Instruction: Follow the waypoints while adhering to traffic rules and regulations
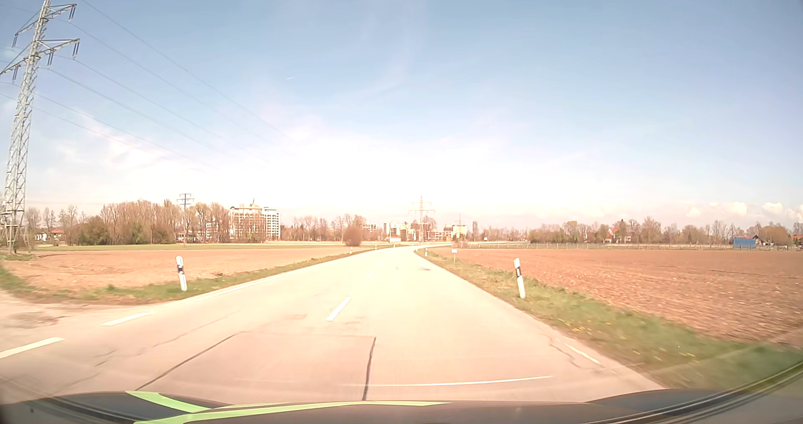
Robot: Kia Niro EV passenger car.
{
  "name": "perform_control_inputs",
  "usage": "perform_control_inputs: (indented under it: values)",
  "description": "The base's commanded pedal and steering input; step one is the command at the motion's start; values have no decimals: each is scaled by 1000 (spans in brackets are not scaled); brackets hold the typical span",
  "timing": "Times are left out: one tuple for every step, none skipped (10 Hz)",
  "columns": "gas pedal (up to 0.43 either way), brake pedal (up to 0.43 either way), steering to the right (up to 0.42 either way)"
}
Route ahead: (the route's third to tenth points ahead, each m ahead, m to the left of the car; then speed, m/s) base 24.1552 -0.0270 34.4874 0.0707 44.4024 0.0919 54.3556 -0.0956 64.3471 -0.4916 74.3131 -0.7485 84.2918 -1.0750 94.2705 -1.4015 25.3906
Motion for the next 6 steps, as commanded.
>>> perform_control_inputs:
  values:
    - [260, 0, 3]
    - [260, 0, 3]
    - [260, 0, 3]
    - [260, 0, 3]
    - [260, 0, 3]
    - [260, 0, 3]
